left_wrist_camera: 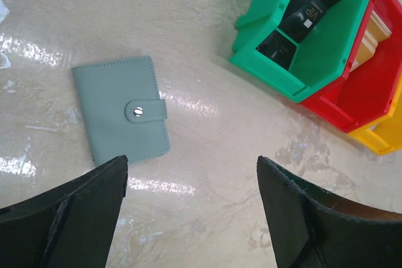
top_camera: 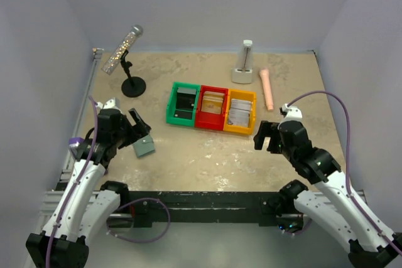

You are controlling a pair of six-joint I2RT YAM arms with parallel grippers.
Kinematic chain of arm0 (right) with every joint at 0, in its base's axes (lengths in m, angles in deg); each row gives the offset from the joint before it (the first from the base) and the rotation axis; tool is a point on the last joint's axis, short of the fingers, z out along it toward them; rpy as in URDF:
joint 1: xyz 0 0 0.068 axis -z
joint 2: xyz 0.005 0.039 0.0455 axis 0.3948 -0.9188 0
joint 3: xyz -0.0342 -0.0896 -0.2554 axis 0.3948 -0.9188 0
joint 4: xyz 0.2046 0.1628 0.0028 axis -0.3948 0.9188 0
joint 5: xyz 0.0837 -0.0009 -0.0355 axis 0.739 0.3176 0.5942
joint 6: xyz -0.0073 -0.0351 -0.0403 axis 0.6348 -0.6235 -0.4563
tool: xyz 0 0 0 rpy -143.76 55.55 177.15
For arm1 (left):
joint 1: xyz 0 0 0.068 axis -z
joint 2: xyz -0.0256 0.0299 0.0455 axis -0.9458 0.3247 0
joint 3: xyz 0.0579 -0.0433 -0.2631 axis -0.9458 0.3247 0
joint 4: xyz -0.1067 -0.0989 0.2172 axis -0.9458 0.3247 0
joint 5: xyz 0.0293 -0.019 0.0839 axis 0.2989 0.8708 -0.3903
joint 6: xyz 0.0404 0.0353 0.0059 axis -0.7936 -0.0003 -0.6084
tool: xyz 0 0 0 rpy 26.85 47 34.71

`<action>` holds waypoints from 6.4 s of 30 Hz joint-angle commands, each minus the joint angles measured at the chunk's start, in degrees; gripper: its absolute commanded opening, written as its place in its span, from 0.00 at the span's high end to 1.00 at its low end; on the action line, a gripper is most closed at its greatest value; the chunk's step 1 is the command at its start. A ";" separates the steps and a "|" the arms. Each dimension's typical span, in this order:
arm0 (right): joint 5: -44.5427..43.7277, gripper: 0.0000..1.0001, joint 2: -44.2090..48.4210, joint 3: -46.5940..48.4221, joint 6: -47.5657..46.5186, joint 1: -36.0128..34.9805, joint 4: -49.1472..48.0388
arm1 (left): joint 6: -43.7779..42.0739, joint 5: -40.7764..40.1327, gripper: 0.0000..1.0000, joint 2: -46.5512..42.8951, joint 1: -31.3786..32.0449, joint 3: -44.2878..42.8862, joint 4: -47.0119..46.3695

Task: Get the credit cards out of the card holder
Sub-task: Move the card holder to the center of the board, then open the card holder at the center of the board.

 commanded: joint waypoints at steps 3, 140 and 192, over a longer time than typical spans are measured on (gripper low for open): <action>0.76 0.01 -0.04 0.23 -0.29 -0.22 -1.52 | -2.39 3.41 0.11 -0.18 -0.11 -0.16 -2.77; 24.05 0.30 -20.06 -1.45 -0.48 -7.77 -20.49 | 22.66 -13.46 0.34 21.88 40.93 10.65 -22.01; 20.45 0.69 -53.92 1.47 9.55 -17.89 -32.36 | 14.83 5.88 0.70 38.49 38.20 14.44 -49.09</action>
